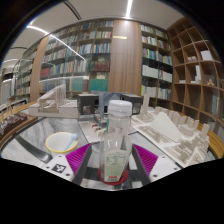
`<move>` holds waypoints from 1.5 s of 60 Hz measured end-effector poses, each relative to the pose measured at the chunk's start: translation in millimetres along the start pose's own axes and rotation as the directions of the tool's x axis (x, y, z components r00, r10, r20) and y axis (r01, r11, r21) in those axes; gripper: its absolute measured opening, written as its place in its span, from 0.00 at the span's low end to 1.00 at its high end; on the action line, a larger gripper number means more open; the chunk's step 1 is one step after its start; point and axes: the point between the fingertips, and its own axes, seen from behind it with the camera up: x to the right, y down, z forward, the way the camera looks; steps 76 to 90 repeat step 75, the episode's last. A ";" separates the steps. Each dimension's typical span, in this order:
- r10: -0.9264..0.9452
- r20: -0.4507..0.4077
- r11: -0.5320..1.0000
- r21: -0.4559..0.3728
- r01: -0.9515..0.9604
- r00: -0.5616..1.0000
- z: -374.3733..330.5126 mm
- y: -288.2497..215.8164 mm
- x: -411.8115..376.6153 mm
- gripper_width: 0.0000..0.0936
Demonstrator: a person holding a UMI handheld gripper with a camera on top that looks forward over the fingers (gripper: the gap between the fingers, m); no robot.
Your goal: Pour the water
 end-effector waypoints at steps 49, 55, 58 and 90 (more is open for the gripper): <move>0.081 -0.087 0.992 -0.089 -0.089 0.993 -418.9 3.7 -52.7 0.91; 0.068 -0.097 0.993 -0.089 -0.077 0.993 -435.5 9.9 -54.2 0.91; 0.058 -0.096 0.993 -0.094 -0.067 0.994 -441.3 12.9 -57.9 0.91; 0.088 -0.113 0.993 -0.063 -0.095 0.990 -451.4 6.4 -50.3 0.91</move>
